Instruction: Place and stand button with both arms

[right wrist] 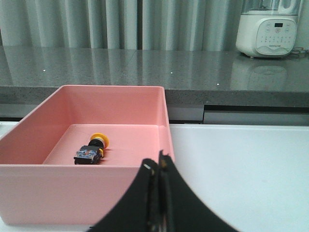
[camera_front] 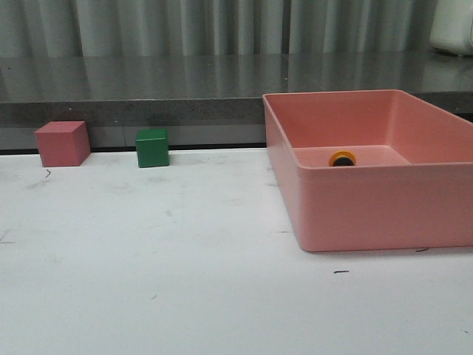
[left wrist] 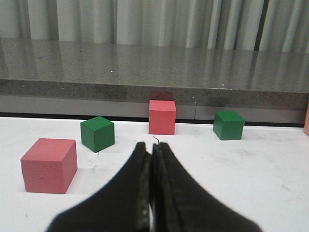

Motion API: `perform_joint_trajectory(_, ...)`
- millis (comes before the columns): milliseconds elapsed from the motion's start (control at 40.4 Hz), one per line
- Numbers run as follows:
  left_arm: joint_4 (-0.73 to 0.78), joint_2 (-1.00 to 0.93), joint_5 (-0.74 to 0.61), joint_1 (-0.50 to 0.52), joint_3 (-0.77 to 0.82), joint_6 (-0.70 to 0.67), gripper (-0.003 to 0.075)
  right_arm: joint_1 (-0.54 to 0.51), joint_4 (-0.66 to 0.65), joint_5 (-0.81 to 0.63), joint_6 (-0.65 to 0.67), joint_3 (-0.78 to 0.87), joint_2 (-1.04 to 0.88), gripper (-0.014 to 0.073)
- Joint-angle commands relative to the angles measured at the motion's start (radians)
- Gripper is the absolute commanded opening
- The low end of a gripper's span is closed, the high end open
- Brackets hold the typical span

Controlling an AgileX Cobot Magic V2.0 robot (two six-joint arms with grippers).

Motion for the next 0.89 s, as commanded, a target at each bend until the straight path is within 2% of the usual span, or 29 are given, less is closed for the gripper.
perform_joint_trajectory(0,-0.010,-0.021,-0.084,-0.006,0.009,0.001,-0.0020,-0.003,-0.007,-0.086,-0.012,-0.003,-0.017,-0.0069)
perform_joint_trajectory(867,-0.010,-0.021,-0.094,-0.006,0.009,0.001,-0.0020,-0.003,-0.007,-0.086,-0.012,-0.003,-0.017,-0.0069)
